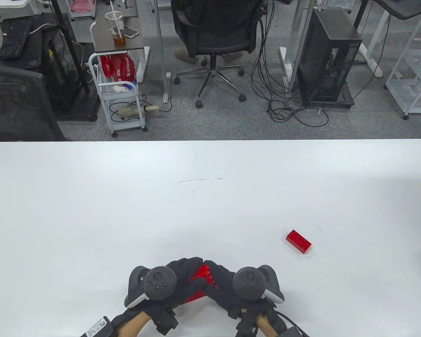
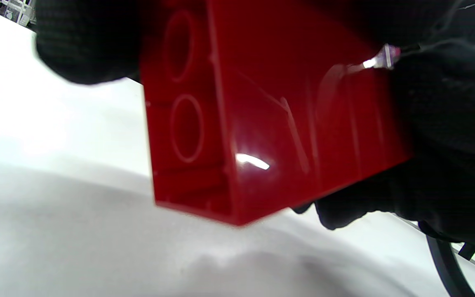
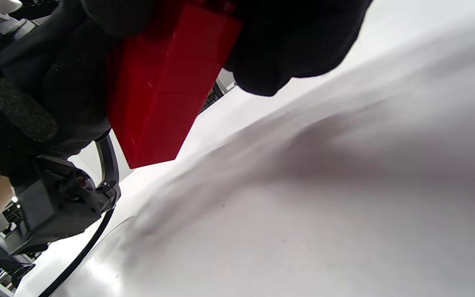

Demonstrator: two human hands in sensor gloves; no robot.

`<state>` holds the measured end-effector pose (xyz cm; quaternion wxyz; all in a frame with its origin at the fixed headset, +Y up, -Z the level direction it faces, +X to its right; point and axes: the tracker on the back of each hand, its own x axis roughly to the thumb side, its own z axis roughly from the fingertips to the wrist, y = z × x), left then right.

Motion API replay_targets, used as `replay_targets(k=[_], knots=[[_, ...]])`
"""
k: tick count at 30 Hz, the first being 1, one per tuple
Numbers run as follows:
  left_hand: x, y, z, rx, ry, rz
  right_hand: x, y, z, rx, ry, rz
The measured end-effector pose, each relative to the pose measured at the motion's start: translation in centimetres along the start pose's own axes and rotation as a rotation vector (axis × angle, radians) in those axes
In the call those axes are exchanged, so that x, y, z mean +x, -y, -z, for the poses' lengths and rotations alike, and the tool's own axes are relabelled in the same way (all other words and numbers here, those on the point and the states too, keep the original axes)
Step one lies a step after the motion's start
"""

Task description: Separate stacked toy bricks from each other

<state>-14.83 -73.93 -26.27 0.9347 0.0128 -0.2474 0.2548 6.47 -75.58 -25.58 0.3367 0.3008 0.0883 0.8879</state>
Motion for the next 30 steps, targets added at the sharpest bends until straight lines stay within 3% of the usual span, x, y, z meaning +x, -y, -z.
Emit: replay_targets(k=[22,24,30], knots=[[1.5,0.4,-0.1,-0.081,-0.055,0.095,1.4,-0.4,0.2,-0.010,-0.042,-0.177],[1.5,0.6,-0.1,-0.095,-0.104,0.125,1.6,-0.4,0.0,-0.103,-0.069,-0.282],[1.2,0.8,0.1,-0.115,-0.096,0.095,1.6,-0.3,0.1,-0.052,-0.072,-0.311]])
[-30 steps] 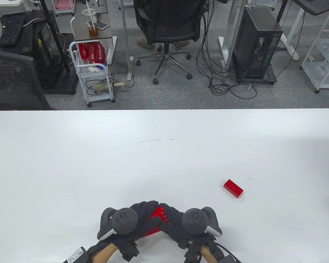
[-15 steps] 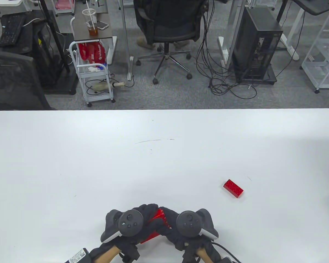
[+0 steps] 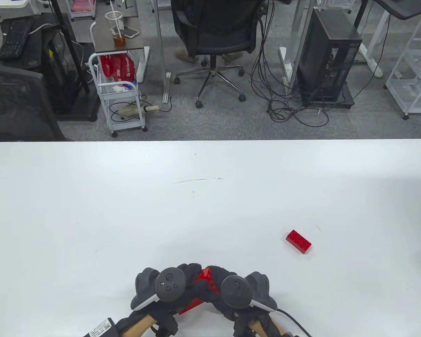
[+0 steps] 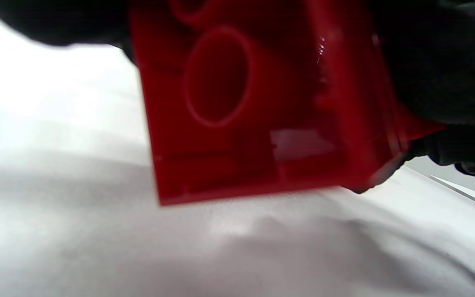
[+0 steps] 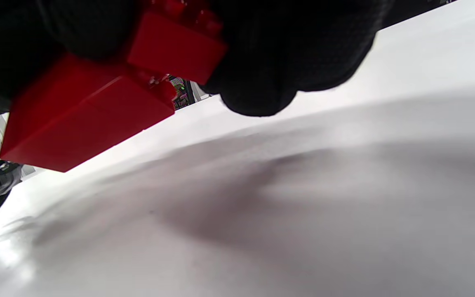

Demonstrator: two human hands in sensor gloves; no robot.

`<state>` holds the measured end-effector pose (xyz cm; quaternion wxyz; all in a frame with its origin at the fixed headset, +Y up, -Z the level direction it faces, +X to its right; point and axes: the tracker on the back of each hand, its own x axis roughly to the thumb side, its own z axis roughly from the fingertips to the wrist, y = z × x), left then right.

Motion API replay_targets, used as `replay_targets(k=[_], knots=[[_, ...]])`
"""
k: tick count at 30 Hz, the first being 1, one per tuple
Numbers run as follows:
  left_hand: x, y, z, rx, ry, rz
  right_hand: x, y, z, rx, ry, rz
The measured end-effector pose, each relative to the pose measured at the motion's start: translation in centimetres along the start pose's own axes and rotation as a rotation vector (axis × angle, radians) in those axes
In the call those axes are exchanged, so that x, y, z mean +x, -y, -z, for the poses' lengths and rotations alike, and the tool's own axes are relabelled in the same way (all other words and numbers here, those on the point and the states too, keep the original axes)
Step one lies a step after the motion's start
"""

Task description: Separate stacked toy bricks from each other

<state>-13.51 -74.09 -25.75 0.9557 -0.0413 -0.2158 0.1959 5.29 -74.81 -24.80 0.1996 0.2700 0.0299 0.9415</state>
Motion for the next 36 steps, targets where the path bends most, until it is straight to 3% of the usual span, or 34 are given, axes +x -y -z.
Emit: replay_targets(k=[16,36], knots=[[-1.1,0.4,0.7,-0.111,-0.061,-0.024,-0.2,0.6,0.0,-0.003,-0.019,-0.184],[-1.3,0.4,0.8,-0.151,-0.078,-0.023,-4.5,3.1,0.2,-0.013,-0.241,-0.405]])
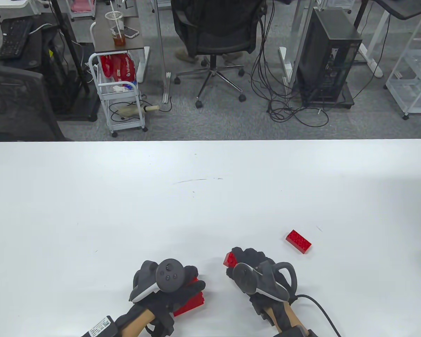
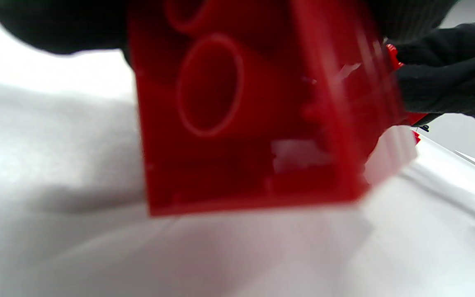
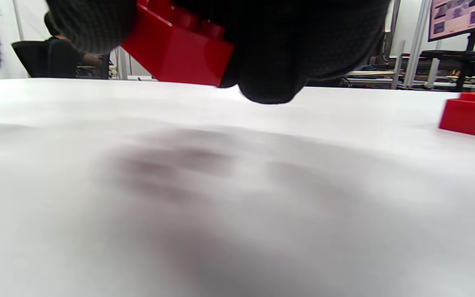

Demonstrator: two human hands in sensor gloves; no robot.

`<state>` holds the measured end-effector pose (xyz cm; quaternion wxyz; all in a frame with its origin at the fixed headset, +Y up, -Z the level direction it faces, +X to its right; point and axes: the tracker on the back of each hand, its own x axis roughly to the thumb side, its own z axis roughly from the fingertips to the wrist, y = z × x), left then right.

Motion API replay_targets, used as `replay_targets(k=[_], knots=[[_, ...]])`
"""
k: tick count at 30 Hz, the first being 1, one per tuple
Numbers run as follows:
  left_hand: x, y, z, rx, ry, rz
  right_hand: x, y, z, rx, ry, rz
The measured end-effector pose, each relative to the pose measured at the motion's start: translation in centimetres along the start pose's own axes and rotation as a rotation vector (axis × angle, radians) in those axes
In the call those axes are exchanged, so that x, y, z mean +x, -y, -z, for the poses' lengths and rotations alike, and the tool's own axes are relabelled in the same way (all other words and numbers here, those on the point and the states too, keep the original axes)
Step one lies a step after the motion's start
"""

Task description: Separate stacked toy bricks from each other

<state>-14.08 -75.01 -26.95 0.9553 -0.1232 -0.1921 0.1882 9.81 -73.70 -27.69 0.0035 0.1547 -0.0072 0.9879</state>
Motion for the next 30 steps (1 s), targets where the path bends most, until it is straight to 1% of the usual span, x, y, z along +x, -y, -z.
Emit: replay_targets(k=[4,9,21,30], knots=[[0.0,0.0,0.0,-0.009,-0.001,0.003,-0.9,0.0,0.3,0.037,-0.034,-0.035],[0.0,0.0,0.0,-0.013,0.000,0.006,-1.8,0.1,0.5,0.049,-0.077,-0.071],[0.0,0.1,0.1,-0.023,-0.004,0.009,-4.1,-0.3,1.0,0.125,-0.169,-0.132],[0.0,0.1,0.1,-0.029,-0.003,0.011,-4.7,-0.9,1.3,0.183,-0.186,-0.138]])
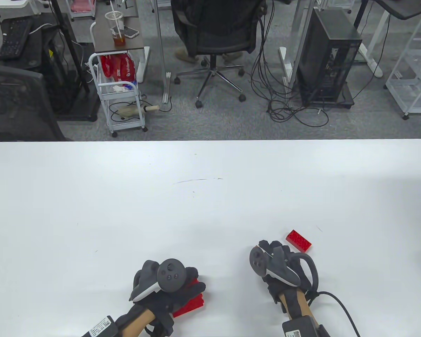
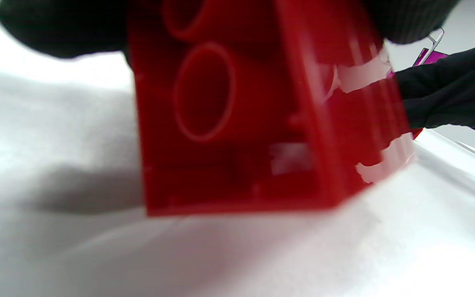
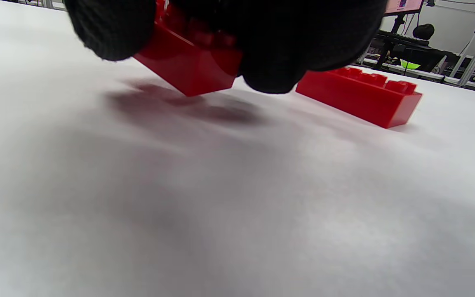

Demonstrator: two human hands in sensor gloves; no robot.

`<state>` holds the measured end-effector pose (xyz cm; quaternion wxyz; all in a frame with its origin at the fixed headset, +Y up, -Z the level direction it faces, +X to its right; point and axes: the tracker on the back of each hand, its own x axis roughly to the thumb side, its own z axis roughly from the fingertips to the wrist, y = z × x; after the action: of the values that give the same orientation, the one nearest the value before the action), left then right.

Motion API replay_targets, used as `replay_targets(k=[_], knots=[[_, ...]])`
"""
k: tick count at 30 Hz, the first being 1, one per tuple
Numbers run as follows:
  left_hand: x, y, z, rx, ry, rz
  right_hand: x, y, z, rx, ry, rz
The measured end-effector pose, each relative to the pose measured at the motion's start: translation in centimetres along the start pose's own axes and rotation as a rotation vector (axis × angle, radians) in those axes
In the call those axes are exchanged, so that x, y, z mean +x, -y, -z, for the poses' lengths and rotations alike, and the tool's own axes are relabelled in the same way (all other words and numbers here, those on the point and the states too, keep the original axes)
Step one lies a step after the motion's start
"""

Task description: Separate stacked toy bricks from each other

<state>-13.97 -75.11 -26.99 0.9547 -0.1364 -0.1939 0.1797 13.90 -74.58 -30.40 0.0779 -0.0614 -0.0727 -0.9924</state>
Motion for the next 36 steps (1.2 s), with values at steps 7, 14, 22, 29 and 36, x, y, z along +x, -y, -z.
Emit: replay_targets(k=[7,14,22,29,36], knots=[[0.0,0.0,0.0,-0.002,0.000,0.000,0.0,-0.5,0.3,0.026,-0.004,-0.018],[0.0,0.0,0.0,-0.005,0.000,0.002,0.3,-0.7,0.5,0.035,-0.010,-0.047],[0.0,0.1,0.0,-0.004,-0.003,0.006,0.2,-0.8,0.5,0.055,-0.016,-0.041],[0.0,0.0,0.0,0.019,-0.002,-0.004,0.2,-0.8,0.4,0.056,-0.021,-0.044],[-0.1,-0.4,-0.2,0.070,0.015,-0.064,-0.2,0.6,-0.6,-0.065,-0.041,-0.003]])
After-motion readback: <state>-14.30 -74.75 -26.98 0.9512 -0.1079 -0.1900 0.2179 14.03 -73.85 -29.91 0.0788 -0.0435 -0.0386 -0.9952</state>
